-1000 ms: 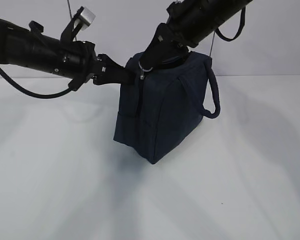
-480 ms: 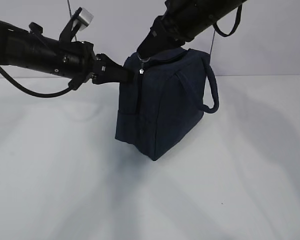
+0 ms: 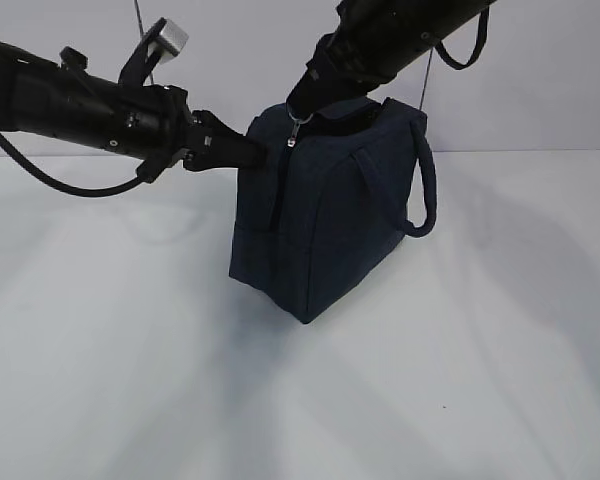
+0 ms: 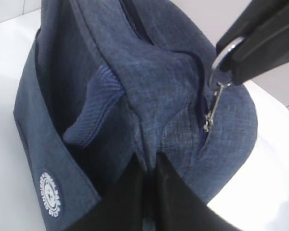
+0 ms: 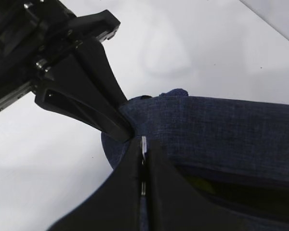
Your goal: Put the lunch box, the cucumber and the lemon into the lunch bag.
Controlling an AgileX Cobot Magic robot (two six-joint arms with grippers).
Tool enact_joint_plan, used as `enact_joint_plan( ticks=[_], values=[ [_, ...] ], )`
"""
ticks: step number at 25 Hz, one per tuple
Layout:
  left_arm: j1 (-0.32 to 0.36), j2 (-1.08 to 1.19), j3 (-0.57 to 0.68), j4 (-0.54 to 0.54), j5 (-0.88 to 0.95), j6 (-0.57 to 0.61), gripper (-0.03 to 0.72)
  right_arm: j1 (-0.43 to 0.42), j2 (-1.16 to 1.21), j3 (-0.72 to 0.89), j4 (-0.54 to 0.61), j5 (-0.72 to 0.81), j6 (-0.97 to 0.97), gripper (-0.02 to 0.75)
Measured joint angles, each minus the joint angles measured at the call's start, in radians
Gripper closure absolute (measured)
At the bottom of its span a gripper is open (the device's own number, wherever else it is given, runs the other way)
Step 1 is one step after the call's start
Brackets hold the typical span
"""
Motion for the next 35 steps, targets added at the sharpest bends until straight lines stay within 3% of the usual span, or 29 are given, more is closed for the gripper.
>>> enact_joint_plan(
  ticks=[18, 31, 35],
  values=[
    [0.0, 0.0, 0.0, 0.048, -0.014, 0.0, 0.674, 0.0, 0.0, 0.0, -0.011, -0.066, 0.019, 0.73],
    [0.0, 0.0, -0.002, 0.114, -0.01, -0.019, 0.669, 0.002, 0.0, 0.0, -0.125, -0.137, 0.075, 0.73],
    [0.0, 0.0, -0.002, 0.118, -0.012, -0.024, 0.664, 0.002, 0.0, -0.003, -0.11, -0.13, 0.085, 0.73]
  ],
)
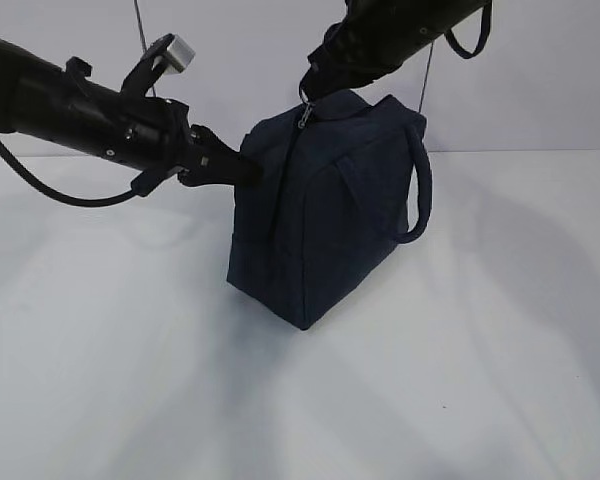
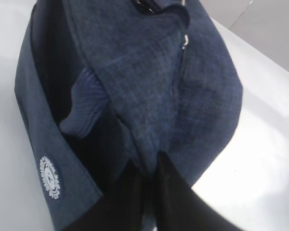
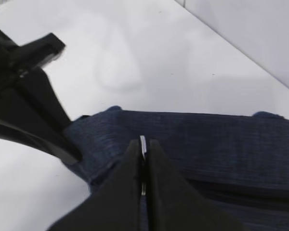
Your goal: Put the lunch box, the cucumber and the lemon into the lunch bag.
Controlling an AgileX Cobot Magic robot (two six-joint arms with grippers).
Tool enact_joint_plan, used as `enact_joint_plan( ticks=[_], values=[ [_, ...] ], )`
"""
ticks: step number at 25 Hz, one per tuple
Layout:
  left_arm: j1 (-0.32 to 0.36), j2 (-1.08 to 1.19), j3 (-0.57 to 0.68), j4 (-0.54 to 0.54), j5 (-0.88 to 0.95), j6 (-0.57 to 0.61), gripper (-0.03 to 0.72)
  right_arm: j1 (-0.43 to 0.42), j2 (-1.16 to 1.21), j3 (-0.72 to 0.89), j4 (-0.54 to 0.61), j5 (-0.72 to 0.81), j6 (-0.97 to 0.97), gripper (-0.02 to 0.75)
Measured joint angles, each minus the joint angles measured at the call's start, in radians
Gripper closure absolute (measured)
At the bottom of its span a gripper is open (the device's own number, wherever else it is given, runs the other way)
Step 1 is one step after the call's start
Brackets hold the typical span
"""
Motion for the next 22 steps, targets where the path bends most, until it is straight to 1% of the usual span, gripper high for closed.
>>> enact_joint_plan(
  ticks=[2, 7, 11, 16, 22],
  values=[
    [0.0, 0.0, 0.0, 0.0, -0.006, -0.001, 0.662, 0.0, 0.0, -0.006, 0.032, 0.026, -0.004, 0.73],
    [0.0, 0.0, 0.0, -0.008, -0.03, -0.001, 0.66, -0.002, 0.0, -0.015, 0.157, 0.13, -0.067, 0.73],
    [0.0, 0.0, 0.0, -0.011, -0.032, -0.001, 0.659, -0.004, 0.0, -0.015, 0.208, 0.195, -0.1, 0.73],
    [0.0, 0.0, 0.0, -0.014, -0.04, -0.001, 0.659, -0.004, 0.0, -0.025, 0.221, 0.207, -0.104, 0.73],
    [0.0, 0.0, 0.0, -0.027, -0.033, -0.001, 0.659, -0.004, 0.0, -0.082, 0.185, 0.188, -0.104, 0.73]
  ],
)
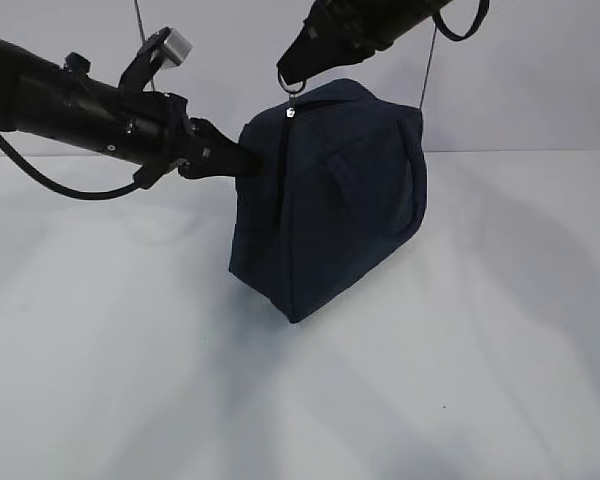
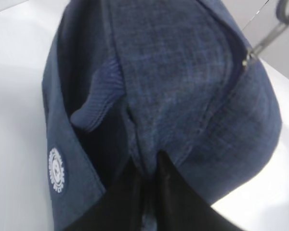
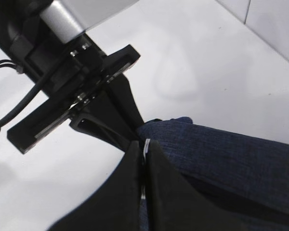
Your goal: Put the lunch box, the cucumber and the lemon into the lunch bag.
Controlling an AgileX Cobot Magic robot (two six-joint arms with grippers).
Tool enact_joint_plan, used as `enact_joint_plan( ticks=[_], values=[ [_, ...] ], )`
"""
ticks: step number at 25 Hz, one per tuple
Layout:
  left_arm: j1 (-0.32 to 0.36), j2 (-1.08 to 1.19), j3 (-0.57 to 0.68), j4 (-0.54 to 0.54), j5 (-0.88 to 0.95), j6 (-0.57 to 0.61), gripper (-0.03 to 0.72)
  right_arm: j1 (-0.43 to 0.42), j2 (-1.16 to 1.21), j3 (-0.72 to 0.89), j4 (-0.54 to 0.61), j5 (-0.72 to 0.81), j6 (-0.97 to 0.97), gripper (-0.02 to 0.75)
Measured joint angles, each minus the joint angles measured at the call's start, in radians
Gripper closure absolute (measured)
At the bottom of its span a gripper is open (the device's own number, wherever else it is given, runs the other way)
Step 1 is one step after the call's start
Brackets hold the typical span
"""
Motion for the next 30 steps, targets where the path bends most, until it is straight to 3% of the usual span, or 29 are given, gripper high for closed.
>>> enact_joint_plan(
  ticks=[10, 23, 30],
  values=[
    [0.0, 0.0, 0.0, 0.046, 0.01, -0.024, 0.652, 0.0, 0.0, -0.012, -0.142, -0.036, 0.046, 0.73],
    [0.006, 0.002, 0.0, 0.083, 0.056, -0.028, 0.651, 0.0, 0.07, -0.025, -0.221, -0.073, 0.082, 0.73],
    [0.073, 0.002, 0.0, 0.083, 0.103, -0.046, 0.638, 0.0, 0.07, -0.025, -0.197, -0.072, 0.104, 0.73]
  ],
)
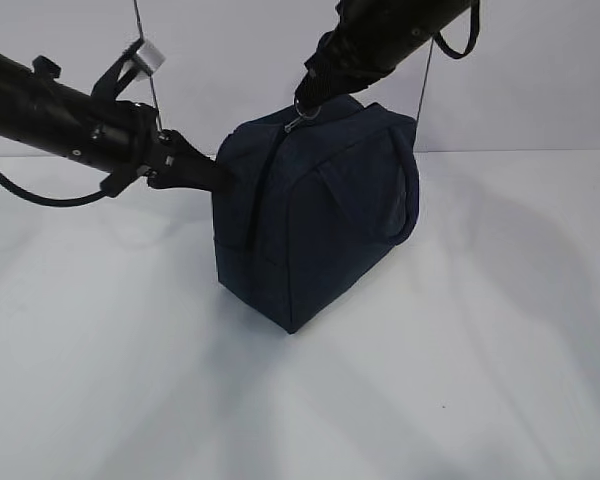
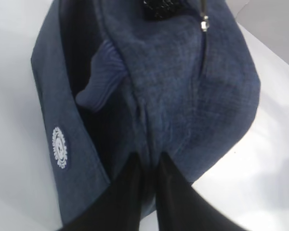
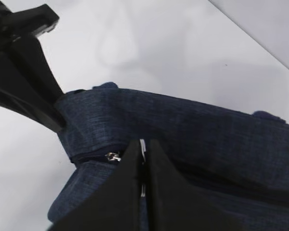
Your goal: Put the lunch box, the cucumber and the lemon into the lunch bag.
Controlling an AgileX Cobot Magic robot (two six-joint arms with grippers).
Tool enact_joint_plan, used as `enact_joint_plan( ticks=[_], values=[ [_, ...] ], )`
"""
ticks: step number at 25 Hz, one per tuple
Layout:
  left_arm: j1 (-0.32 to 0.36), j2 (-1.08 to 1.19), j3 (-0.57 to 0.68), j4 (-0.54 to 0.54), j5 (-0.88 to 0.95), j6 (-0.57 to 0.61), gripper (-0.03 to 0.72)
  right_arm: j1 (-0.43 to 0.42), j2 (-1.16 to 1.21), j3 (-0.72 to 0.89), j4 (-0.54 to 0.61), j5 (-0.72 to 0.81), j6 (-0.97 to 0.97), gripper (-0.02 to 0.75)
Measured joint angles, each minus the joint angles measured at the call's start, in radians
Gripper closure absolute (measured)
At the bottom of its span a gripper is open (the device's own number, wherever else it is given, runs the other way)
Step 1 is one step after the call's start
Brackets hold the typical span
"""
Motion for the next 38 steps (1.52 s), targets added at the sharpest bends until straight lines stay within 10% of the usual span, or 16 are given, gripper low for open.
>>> enact_joint_plan(
  ticks=[38],
  values=[
    [-0.018, 0.0, 0.0, -0.041, -0.018, 0.009, 0.695, -0.011, 0.0, 0.0, 0.002, -0.021, 0.027, 0.73]
  ],
)
